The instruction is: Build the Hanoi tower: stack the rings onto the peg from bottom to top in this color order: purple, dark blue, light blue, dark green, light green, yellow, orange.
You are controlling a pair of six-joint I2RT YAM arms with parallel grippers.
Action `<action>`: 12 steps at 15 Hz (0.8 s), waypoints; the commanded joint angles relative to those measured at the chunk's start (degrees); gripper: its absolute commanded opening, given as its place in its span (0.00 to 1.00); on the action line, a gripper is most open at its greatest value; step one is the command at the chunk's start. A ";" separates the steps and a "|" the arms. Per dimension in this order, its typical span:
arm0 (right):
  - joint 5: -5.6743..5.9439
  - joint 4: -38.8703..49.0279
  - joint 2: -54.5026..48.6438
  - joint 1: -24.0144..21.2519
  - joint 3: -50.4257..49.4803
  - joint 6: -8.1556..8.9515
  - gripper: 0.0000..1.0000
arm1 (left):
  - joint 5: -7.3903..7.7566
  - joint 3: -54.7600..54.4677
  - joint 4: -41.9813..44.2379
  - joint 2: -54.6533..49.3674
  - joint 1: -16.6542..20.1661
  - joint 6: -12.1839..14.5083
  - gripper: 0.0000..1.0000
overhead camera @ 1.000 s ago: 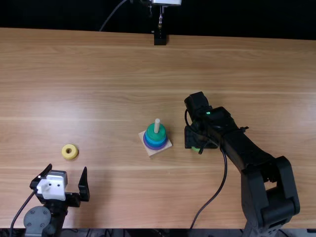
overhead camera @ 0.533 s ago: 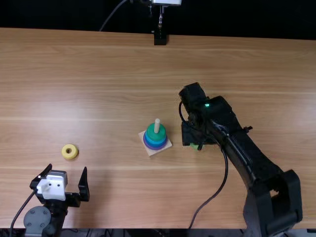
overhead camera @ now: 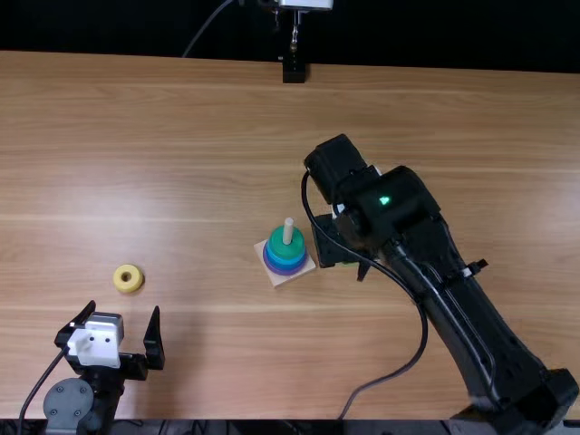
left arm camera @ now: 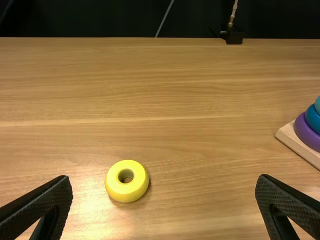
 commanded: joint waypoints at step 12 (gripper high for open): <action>0.22 -4.75 14.23 4.68 22.65 0.58 0.02 | 0.03 -6.04 -4.61 -0.71 0.55 0.83 1.00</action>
